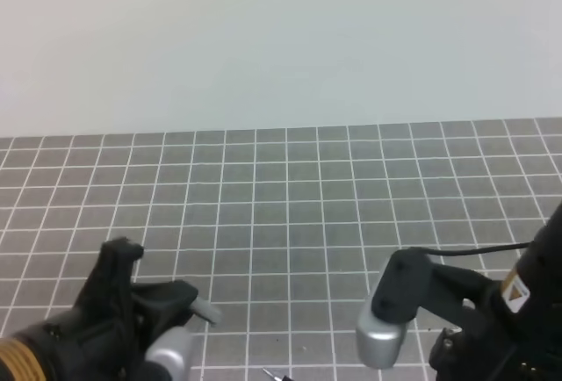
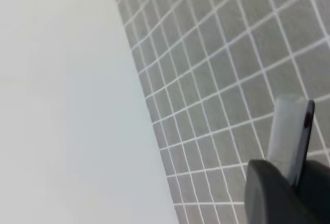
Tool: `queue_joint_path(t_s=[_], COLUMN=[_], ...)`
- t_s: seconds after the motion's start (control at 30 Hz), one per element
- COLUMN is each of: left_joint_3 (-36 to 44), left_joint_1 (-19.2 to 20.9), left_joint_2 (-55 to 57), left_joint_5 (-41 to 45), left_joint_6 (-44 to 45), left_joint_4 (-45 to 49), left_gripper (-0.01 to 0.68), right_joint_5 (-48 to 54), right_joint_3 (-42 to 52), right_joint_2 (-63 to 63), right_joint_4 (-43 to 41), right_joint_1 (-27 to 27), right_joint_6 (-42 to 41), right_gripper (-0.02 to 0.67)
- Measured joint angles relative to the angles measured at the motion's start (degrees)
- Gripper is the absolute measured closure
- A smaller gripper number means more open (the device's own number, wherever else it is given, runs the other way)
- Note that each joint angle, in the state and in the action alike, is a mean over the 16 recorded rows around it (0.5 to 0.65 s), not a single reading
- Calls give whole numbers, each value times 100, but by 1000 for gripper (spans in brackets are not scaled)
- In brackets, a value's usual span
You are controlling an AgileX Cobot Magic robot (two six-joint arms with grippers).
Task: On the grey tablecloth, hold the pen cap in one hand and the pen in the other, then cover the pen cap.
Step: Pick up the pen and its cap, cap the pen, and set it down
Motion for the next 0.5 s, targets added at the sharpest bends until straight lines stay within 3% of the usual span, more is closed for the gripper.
queue_joint_path(t_s=[0.2, 0.5], left_joint_3=[91, 91], left_joint_1=[-267, -615], left_joint_2=[-5, -5], left_joint_5=[-134, -192], left_joint_6=[451, 363], left_joint_4=[-344, -523], left_gripper=[596, 596], right_joint_5=[0, 0], right_joint_3=[-123, -340], right_joint_2=[257, 502], right_joint_4=[30, -36], right_joint_1=[5, 5], right_joint_6=[-14, 69], right_gripper=[652, 652])
